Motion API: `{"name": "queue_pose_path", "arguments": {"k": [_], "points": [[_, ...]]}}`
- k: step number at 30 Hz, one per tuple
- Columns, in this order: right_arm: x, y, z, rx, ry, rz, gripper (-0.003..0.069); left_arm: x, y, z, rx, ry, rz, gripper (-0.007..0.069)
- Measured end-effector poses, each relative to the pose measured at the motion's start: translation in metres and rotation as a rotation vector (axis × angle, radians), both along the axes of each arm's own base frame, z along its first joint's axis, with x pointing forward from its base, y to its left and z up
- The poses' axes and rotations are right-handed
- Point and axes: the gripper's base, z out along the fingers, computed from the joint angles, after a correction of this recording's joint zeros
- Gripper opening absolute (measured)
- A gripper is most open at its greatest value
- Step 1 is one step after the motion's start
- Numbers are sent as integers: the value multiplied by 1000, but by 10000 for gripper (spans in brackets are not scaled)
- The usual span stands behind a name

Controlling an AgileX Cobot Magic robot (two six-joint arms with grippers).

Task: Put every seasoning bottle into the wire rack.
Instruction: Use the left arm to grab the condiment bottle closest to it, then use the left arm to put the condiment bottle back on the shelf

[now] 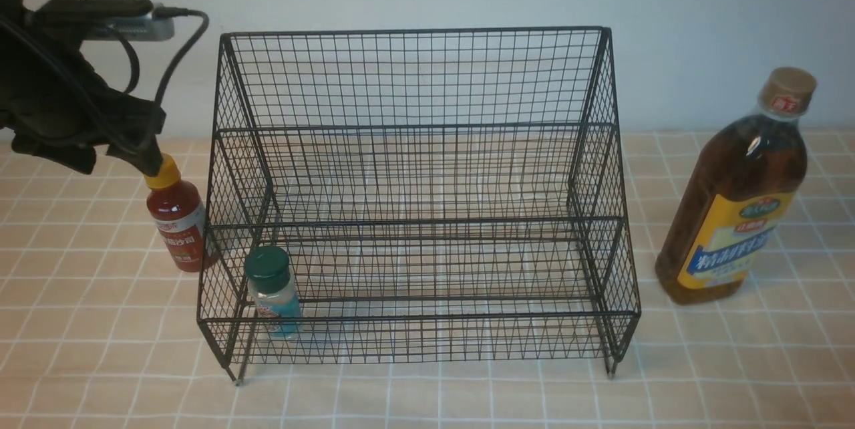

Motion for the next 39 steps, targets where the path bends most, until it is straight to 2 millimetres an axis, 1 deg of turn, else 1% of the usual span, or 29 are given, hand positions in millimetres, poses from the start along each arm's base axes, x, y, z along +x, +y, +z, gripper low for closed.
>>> {"name": "queue_pose_path", "arguments": {"k": [6, 10, 11, 13, 15, 16, 18, 19, 20, 24, 28, 29, 33, 34, 36, 39], "points": [[0, 0, 0, 0, 0, 0, -10, 10, -1, -11, -17, -25, -11, 553], [0, 0, 0, 0, 0, 0, -10, 18, 0, -24, -16, -24, -8, 553], [0, 0, 0, 0, 0, 0, -10, 19, 0, -25, -16, -24, -8, 553], [0, 0, 0, 0, 0, 0, -10, 22, 1, -35, -18, -5, -7, 543], [0, 0, 0, 0, 0, 0, -10, 24, 1, -38, -17, -7, -6, 514], [0, 0, 0, 0, 0, 0, -10, 25, 1, -39, -17, -12, -4, 485], [0, 0, 0, 0, 0, 0, -10, 26, 1, -39, -21, -16, -2, 383], [0, 0, 0, 0, 0, 0, -10, 26, 1, -39, -21, -16, -2, 383], [0, 0, 0, 0, 0, 0, -10, 26, 1, -39, -23, -16, -2, 284], [0, 0, 0, 0, 0, 0, -10, 25, 0, -39, -24, -9, -3, 290], [0, 0, 0, 0, 0, 0, -10, 21, 1, -35, -17, 38, -9, 290], [0, 0, 0, 0, 0, 0, -10, 19, 1, -32, -13, 55, -12, 290], [0, 0, 0, 0, 0, 0, -10, 4, 4, 7, 34, 64, -4, 290], [0, 0, 0, 0, 0, 0, -10, -5, 5, 28, 59, 41, 17, 290], [0, 0, 0, 0, 0, 0, -10, -18, 7, 60, 89, -22, 43, 290], [0, 0, 0, 0, 0, 0, -10, -38, 4, 99, 94, -128, 63, 290]]}}
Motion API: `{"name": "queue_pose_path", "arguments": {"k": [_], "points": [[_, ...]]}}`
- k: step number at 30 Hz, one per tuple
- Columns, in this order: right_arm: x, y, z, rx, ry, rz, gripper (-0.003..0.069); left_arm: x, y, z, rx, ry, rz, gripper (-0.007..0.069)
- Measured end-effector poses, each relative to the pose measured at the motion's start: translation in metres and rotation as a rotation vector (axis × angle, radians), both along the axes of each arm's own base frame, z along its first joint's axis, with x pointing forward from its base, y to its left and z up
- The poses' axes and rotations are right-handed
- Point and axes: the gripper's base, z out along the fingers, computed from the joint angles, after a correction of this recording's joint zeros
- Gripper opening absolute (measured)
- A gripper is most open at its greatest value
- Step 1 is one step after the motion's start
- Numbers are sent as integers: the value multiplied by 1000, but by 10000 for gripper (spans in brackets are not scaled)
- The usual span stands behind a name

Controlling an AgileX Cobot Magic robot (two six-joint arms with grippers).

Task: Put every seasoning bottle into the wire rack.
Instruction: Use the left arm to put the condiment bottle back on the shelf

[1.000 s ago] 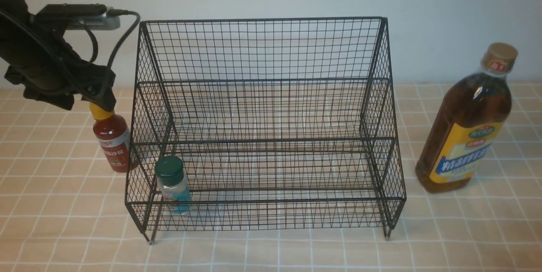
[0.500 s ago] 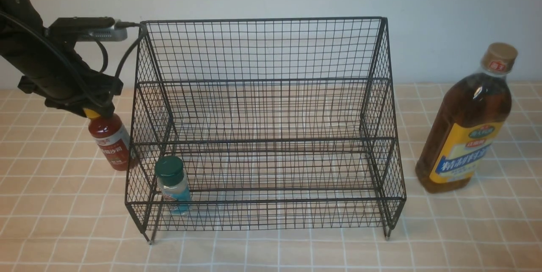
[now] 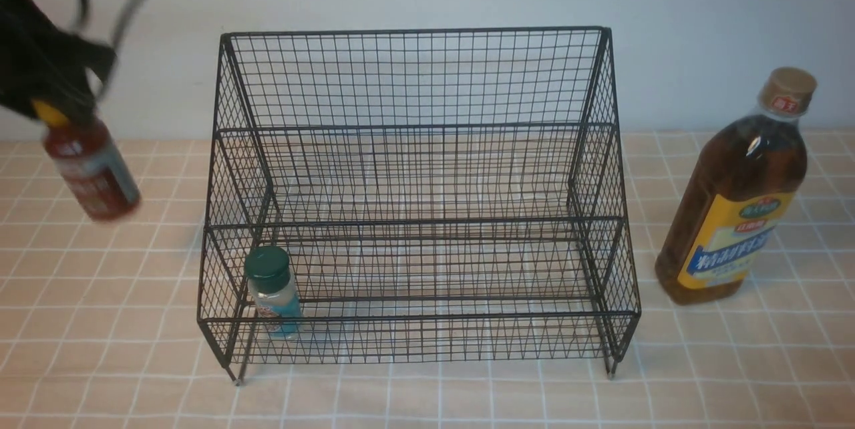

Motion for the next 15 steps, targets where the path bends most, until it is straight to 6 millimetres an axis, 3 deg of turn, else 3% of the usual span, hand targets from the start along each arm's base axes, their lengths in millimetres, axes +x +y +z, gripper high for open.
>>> {"name": "queue_pose_path", "arguments": {"k": [1, 2, 4, 7, 12, 15], "points": [[0, 0, 0, 0, 0, 0, -10, -12, -6, 17, 0, -46, -7, 290], [0, 0, 0, 0, 0, 0, -10, -13, -7, 19, 0, -53, -9, 290], [0, 0, 0, 0, 0, 0, -10, -33, -28, 42, -4, -113, -64, 290], [0, 0, 0, 0, 0, 0, -10, -48, -56, 55, -26, -147, -146, 290], [0, 0, 0, 0, 0, 0, -10, -57, -98, 57, -81, -141, -244, 290], [0, 0, 0, 0, 0, 0, -10, -49, -122, 50, -109, -150, -282, 290]]}}
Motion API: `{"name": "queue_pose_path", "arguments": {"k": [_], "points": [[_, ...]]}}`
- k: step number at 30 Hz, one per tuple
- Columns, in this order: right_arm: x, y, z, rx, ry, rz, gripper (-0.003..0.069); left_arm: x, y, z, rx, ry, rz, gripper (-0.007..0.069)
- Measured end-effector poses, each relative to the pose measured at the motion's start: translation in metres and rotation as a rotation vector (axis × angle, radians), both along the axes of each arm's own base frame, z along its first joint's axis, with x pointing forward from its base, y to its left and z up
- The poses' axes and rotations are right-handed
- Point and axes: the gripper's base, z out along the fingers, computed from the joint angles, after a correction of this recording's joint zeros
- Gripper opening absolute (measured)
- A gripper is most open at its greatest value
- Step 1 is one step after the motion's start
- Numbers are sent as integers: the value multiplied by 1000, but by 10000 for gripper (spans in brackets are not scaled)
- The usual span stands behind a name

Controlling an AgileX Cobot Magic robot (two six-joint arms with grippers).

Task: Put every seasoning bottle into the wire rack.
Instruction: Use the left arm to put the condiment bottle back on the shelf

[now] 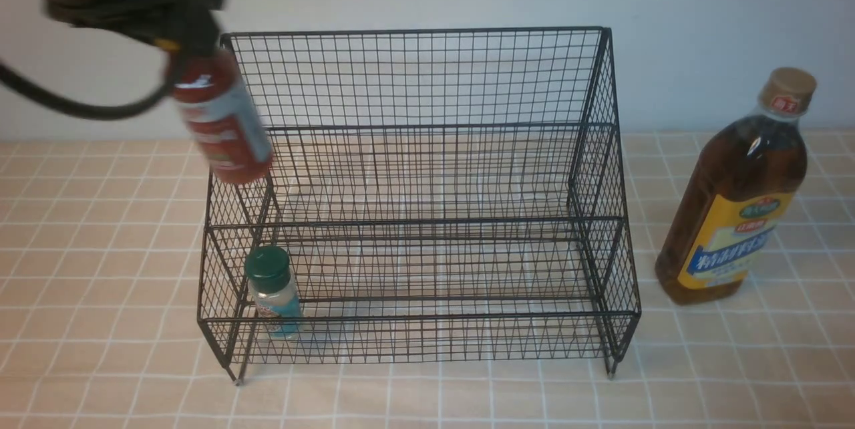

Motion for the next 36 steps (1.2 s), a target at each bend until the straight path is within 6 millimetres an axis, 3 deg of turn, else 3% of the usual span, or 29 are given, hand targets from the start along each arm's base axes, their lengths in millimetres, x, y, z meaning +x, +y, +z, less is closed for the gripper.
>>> {"name": "queue_pose_path", "arguments": {"k": [5, 12, 23, 32, 36], "points": [[0, 0, 0, 0, 0, 0, -10, 22, -17, -22, 3, 33, -21, 290], [0, 0, 0, 0, 0, 0, -10, 59, -28, -73, 51, 159, -20, 290], [0, 0, 0, 0, 0, 0, -10, 86, -36, -138, 132, 367, -21, 290], [0, 0, 0, 0, 0, 0, -10, 88, -37, -142, 135, 376, -22, 290], [0, 0, 0, 1, 0, 0, -10, 88, -37, -142, 133, 377, -22, 339]]}}
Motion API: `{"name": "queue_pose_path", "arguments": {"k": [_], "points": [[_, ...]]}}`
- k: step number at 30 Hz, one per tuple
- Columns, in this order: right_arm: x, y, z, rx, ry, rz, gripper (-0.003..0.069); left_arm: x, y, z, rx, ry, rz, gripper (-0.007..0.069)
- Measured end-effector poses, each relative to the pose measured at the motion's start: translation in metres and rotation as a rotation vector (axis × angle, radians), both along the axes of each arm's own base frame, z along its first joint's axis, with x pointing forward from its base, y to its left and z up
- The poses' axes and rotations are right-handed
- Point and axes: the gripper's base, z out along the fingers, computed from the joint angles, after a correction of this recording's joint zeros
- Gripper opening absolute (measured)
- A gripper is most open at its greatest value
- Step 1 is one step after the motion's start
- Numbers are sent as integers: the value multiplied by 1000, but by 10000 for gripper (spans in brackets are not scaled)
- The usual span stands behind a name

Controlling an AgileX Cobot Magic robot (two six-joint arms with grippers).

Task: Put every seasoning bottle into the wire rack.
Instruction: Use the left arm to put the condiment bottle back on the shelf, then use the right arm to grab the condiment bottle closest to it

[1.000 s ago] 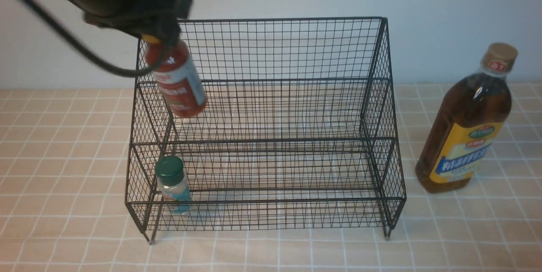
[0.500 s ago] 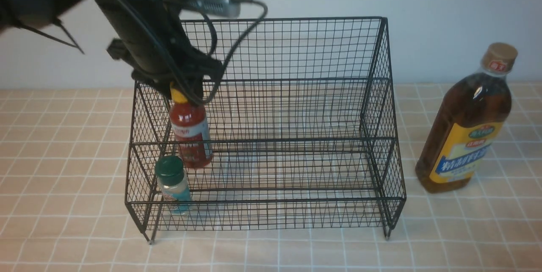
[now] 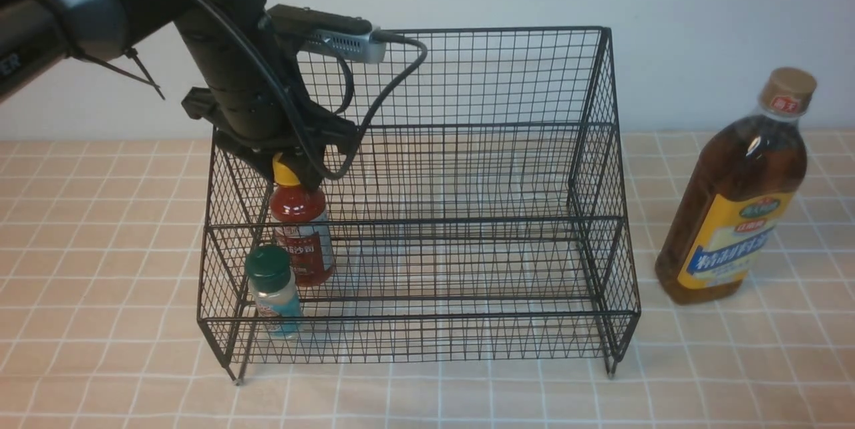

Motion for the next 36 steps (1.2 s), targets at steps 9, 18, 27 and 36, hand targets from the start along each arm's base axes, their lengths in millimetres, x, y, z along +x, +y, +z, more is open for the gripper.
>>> {"name": "queue_pose_path", "arguments": {"k": [9, 18, 27, 36], "points": [[0, 0, 0, 0, 0, 0, -10, -5, 1, 10, -6, -23, -1, 395], [0, 0, 0, 0, 0, 0, -10, -53, 17, 96, -72, -241, -1, 247], [0, 0, 0, 1, 0, 0, -10, -153, 50, 184, -149, -511, 2, 0], [0, 0, 0, 2, 0, 0, -10, -256, 84, 162, -236, -768, 19, -7]]}}
